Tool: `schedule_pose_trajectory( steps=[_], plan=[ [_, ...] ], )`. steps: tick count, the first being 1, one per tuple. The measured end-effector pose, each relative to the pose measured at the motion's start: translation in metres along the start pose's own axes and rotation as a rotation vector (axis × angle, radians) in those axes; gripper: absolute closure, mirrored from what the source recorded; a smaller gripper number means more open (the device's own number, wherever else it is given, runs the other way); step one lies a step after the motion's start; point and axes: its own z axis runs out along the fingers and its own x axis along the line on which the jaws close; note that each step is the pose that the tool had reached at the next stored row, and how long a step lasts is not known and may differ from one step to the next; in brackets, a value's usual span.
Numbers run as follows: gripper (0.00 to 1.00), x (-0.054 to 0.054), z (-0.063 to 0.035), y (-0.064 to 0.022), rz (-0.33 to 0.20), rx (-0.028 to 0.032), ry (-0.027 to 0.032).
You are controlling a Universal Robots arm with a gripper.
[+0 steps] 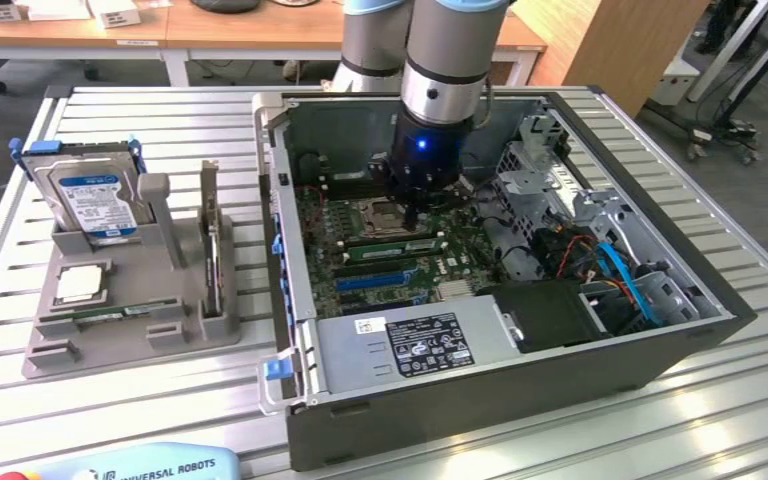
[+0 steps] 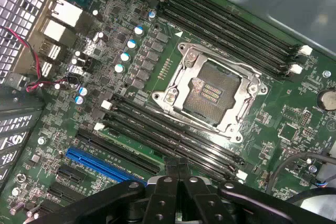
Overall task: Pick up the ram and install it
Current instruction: 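Press down the ram until it locks into place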
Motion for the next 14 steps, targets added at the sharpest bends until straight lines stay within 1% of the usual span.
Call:
schedule_pose_trajectory(
  steps=[14],
  plan=[
    [0.90,0.0000,0.0000,0.0000,0.003,0.0007,0.0002]
  ],
)
